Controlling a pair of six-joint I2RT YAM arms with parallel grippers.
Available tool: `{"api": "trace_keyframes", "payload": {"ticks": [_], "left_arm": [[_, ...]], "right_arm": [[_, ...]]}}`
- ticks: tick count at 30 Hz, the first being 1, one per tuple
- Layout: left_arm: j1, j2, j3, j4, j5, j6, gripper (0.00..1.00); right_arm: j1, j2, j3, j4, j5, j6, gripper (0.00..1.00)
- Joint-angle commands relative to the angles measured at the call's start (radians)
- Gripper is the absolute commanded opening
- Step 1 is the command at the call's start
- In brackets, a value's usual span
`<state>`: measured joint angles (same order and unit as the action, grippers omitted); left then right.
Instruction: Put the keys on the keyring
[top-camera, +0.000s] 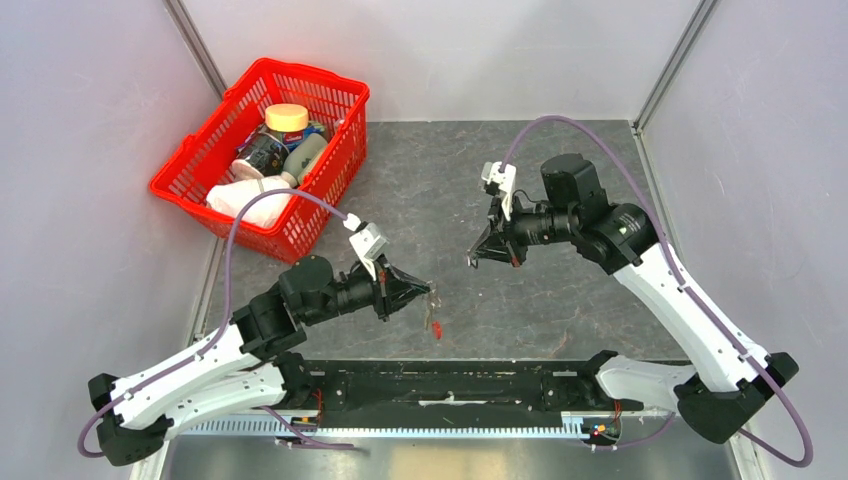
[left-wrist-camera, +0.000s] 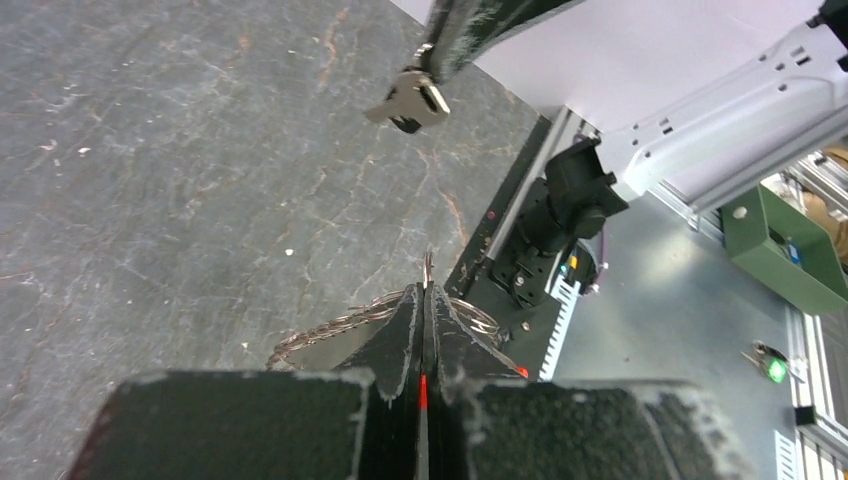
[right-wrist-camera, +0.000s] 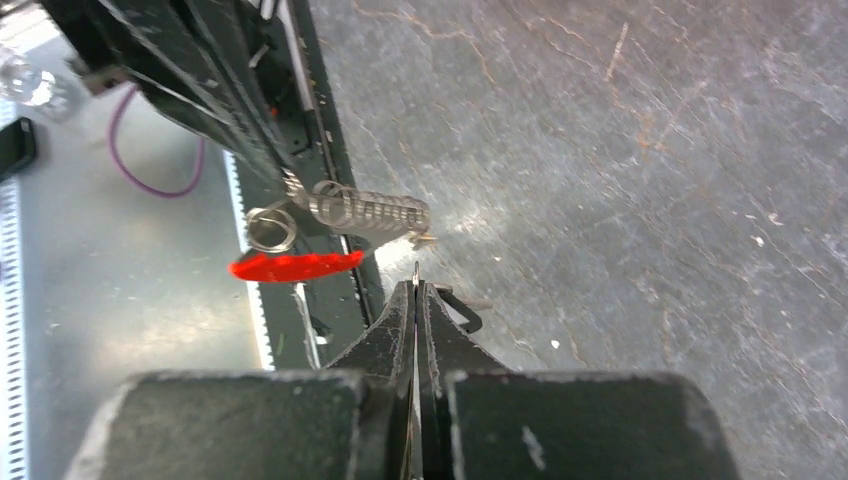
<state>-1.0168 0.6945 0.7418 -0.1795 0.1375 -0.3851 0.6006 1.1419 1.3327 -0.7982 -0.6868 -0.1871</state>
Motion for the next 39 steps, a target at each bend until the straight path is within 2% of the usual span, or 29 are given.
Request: {"api": "trace_keyframes", "payload": {"ticks": [1,8,15,24,39], "left_arm": [[-0.002,-0.002,0.045,0.073,-0.098,0.02,0.02],[-0.002,0.016,0.046,0.111,-0.16,0.028,0.02],[-0.002,0.027,0.051,0.123,-0.207,0.046,0.02],[-0.001,0.003,0.047,0.124,-0.213,0.054,0.02],[-0.002,-0.017,0.039,0.118,-0.194,0.063,0.02]], "right_arm": [[0.039,0.042,0.094,-0.083,-0.043,0.073,0.0],[0.13,0.072,0.129,-0.066,-0.011,0.101,0.0],[0.162,0.153,0.204,-0.09,0.01,0.165,0.0],[0.199,0.228,0.264,-0.102,0.021,0.17,0.0],[0.228,0.262,0.316,-0.06,0.1,0.22,0.0]]}}
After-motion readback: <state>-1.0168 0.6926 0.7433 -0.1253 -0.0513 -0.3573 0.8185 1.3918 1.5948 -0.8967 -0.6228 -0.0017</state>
